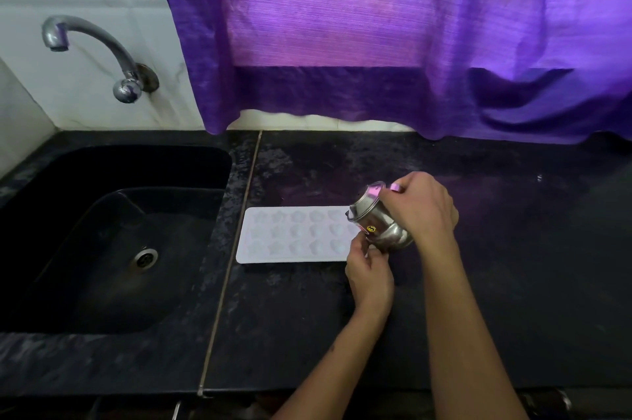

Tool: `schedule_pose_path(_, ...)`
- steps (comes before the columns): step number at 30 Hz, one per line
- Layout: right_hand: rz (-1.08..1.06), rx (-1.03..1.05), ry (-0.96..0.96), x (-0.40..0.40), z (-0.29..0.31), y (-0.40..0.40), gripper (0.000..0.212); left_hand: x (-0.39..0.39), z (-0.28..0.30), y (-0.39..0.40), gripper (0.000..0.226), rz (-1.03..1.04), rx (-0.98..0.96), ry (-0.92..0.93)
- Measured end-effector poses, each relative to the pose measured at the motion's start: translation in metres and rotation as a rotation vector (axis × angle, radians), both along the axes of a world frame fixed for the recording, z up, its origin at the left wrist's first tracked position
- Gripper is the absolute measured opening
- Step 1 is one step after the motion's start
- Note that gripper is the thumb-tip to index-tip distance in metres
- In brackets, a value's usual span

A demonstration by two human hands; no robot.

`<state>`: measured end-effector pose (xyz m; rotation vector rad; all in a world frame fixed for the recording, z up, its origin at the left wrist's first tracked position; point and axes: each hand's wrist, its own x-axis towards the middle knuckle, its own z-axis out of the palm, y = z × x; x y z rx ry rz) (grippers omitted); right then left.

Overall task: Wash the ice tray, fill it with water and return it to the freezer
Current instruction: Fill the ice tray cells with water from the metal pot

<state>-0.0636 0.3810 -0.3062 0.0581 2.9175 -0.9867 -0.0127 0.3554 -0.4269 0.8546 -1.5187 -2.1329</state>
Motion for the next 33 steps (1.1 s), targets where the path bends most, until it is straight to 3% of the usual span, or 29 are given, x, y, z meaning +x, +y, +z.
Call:
schedule_pose_path(13, 0.015, 0.117, 0.022, -0.0012, 0.0027, -0.0116, 0.021, -0.0037, -0.0068, -0.0043, 0.041, -0.016, 0.028, -0.007)
schedule_pose_path(33, 0.024, 0.092, 0.026, 0.0029, 0.0011, -0.0057, 0.021, -0.0014, -0.0025, 0.001, 0.039, -0.008, 0.004, -0.036)
